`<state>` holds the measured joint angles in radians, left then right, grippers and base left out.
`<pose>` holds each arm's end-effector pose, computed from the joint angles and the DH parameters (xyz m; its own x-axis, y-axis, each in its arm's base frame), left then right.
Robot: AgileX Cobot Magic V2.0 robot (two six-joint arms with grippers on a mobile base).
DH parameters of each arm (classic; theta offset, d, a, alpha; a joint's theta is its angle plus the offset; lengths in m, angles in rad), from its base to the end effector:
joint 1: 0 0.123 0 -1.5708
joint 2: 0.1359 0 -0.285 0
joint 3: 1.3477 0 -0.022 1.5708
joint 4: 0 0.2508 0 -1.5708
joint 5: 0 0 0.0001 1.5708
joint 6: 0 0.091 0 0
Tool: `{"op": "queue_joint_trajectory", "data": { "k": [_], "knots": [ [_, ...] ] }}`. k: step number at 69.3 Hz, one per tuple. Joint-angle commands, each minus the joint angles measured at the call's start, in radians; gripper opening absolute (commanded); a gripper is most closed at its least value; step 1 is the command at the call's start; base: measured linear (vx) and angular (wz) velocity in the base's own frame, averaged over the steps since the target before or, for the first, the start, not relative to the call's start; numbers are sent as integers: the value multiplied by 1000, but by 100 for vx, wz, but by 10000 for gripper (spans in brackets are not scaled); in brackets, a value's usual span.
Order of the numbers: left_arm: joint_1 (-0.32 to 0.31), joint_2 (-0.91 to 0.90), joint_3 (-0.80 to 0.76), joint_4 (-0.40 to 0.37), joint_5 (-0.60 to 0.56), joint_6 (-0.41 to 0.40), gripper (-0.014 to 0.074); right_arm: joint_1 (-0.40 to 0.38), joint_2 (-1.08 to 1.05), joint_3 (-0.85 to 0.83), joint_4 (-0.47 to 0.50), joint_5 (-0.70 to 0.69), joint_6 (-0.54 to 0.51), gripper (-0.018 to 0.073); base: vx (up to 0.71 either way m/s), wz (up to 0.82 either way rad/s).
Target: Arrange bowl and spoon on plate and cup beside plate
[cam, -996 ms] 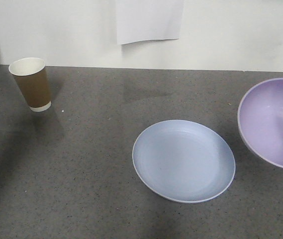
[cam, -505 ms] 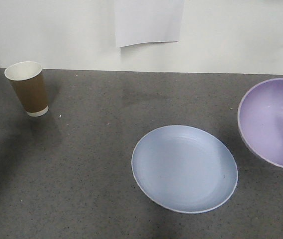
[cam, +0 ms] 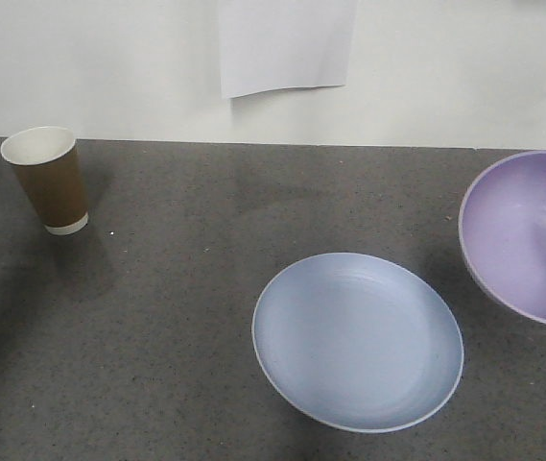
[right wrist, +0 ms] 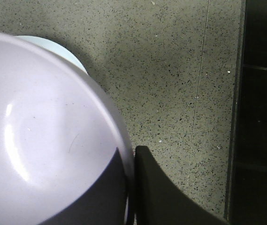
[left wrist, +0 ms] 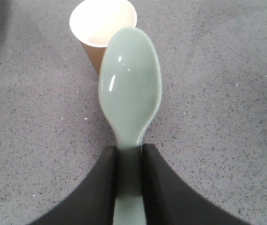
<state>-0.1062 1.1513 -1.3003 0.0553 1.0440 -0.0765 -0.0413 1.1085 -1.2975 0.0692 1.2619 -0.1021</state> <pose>0.2209 -0.0192 0.4110 -0.7209 0.0280 -0.6924 0.0380 0.9993 0.0008 0.1941 -0.0020 0.4068 -0.8302 -0.0465 -0.5555 -0.0626 0.9980 0.0100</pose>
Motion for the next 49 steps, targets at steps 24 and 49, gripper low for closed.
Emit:
{"op": "queue_joint_trajectory", "data": {
  "k": [24,49],
  "knots": [
    [-2,-17,-26,1,-58,-4,-7,-4,-19,-27,3,-29,-2,-6,2,0],
    [-2,-17,-26,1,-58,-4,-7,-4,-19,-27,3,-29,-2,-6,2,0]
  ]
}}
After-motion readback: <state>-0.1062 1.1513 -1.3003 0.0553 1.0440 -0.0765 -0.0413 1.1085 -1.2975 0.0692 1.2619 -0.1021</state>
